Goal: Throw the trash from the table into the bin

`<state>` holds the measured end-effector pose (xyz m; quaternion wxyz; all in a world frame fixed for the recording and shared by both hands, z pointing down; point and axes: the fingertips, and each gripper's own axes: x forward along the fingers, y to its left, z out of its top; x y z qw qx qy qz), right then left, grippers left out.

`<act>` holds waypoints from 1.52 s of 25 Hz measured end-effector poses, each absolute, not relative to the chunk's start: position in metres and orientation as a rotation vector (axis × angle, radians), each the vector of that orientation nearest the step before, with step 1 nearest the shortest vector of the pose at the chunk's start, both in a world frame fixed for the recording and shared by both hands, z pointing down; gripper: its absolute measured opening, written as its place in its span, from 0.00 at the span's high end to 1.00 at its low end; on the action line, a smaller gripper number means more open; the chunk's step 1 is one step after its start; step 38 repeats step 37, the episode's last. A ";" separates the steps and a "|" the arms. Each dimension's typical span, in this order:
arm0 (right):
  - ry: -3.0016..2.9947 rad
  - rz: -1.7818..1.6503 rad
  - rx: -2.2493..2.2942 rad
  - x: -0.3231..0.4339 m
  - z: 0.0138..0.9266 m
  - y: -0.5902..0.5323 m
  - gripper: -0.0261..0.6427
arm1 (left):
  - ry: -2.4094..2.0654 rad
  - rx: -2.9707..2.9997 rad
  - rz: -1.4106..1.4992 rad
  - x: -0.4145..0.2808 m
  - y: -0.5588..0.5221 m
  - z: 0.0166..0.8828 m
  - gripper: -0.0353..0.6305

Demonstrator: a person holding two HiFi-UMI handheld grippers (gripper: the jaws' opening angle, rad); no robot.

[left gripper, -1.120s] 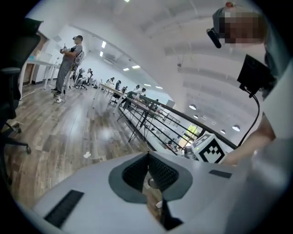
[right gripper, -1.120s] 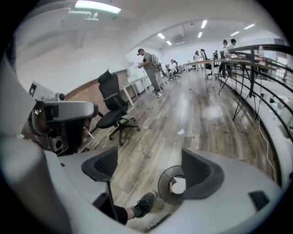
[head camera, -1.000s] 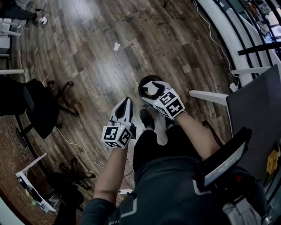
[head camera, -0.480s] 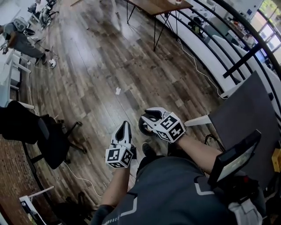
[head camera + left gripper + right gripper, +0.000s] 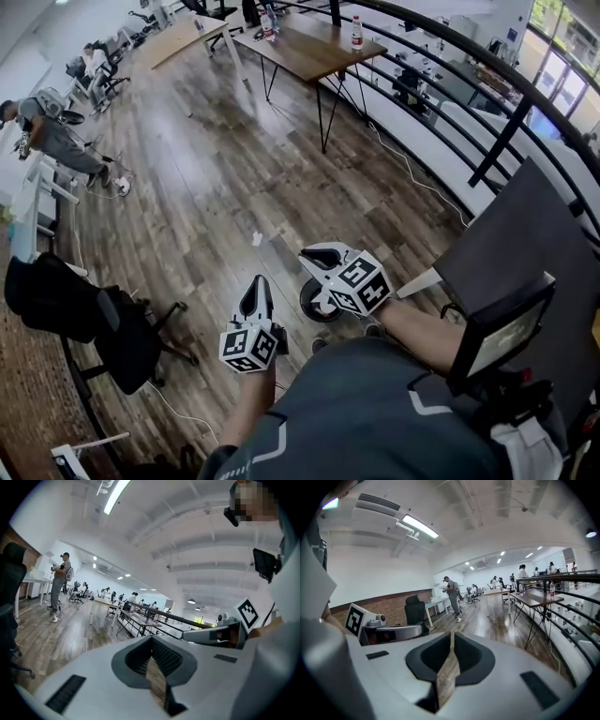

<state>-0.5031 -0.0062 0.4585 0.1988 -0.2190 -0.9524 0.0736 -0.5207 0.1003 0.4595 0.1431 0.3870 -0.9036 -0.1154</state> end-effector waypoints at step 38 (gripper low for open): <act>-2.841 0.191 -0.576 -0.496 0.404 -0.037 0.94 | -2.737 1.155 -0.200 -0.513 0.074 0.411 0.93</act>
